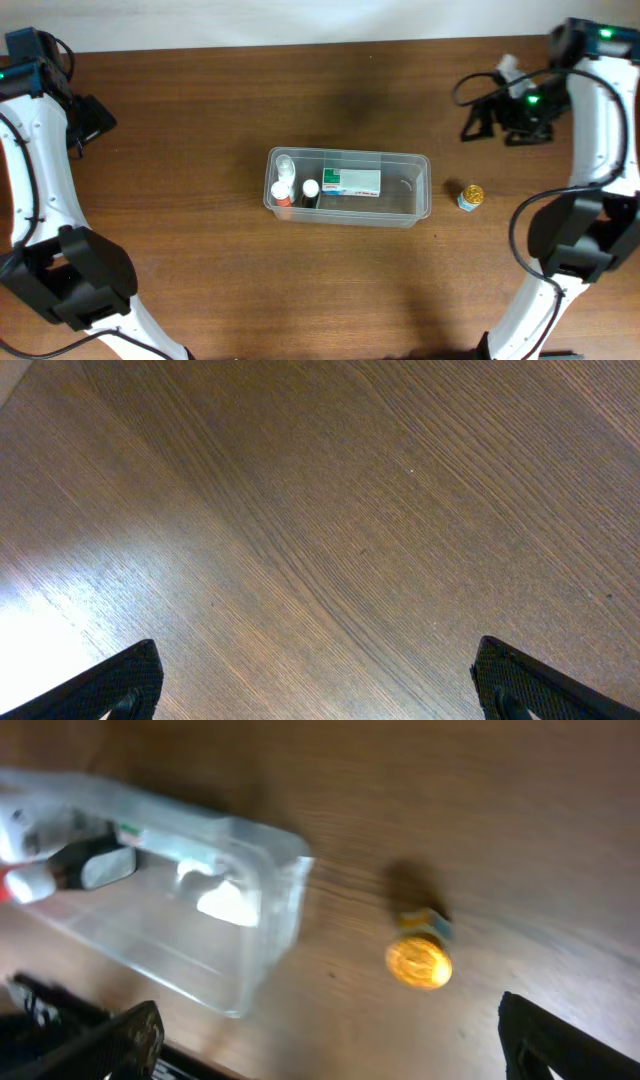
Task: Pack container
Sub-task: 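Raise the right gripper and move it right over the gold jar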
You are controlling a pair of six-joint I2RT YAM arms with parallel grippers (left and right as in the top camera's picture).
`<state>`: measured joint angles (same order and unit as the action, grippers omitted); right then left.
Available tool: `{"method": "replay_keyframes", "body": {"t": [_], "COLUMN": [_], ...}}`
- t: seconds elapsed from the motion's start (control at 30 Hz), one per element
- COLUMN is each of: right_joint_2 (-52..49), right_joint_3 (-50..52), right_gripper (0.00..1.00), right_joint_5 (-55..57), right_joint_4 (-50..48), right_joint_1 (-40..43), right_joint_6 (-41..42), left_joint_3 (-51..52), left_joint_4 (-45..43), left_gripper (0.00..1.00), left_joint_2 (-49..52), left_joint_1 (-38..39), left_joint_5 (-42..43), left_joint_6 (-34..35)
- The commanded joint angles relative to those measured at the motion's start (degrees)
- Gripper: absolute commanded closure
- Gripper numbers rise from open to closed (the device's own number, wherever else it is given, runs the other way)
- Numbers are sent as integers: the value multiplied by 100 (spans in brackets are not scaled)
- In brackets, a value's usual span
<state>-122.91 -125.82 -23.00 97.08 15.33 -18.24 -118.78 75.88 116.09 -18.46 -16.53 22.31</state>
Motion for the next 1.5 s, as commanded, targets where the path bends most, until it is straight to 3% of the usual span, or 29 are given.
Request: {"method": "replay_keyframes", "body": {"t": [0.0,0.23,0.43,0.73,1.47], "right_joint_2": [87,144,144,144,140], "right_joint_3": [94,778,1565,2673,2736], "right_gripper": [2,2,2,2,2], "right_joint_5": [549,870,1502,1641,1600], "right_joint_4": [28,-190,-1141,-2643,-2616], "right_joint_1": [214,435,326,-240,-396], "right_joint_6": [374,529,1255,1325,1213], "left_joint_3": [-74,-74,-74,-74,-74], "left_joint_4": [4,4,4,4,4], "left_gripper": [1,1,1,1,1], "left_joint_2": [37,37,37,37,37], "left_joint_1": [-9,-9,-9,-9,-9], "left_joint_5": [-24,-24,-24,-24,-24], "left_joint_6": [-7,-7,-7,-7,-7]}}
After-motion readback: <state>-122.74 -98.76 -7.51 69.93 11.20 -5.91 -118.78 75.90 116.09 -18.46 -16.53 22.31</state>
